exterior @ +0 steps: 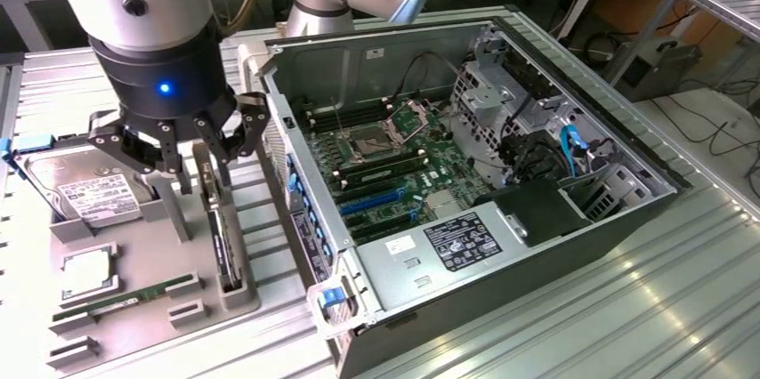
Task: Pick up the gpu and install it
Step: 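Pick up the gpu and move the gpu toward the slot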
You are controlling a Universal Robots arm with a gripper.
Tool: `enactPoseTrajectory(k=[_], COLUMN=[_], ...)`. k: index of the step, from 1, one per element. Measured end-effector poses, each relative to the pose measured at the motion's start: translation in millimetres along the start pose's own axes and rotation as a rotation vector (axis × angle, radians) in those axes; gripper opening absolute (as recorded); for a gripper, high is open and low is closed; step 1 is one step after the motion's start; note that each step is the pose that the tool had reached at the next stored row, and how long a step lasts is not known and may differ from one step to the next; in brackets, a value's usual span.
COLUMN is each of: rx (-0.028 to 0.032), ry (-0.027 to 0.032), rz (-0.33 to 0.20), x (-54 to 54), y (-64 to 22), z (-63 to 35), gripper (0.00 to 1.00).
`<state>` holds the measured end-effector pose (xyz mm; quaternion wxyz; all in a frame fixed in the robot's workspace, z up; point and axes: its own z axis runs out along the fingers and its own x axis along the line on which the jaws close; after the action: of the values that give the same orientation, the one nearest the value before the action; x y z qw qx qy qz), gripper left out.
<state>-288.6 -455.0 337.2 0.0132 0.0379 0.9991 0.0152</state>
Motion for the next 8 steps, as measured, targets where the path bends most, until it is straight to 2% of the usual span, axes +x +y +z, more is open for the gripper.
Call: enactPoseTrajectory(k=[8], rx=[0.0], ry=[0.0], rz=[0.0], x=[5.9], y=[-1.8], z=[17.0], gripper=[0.42])
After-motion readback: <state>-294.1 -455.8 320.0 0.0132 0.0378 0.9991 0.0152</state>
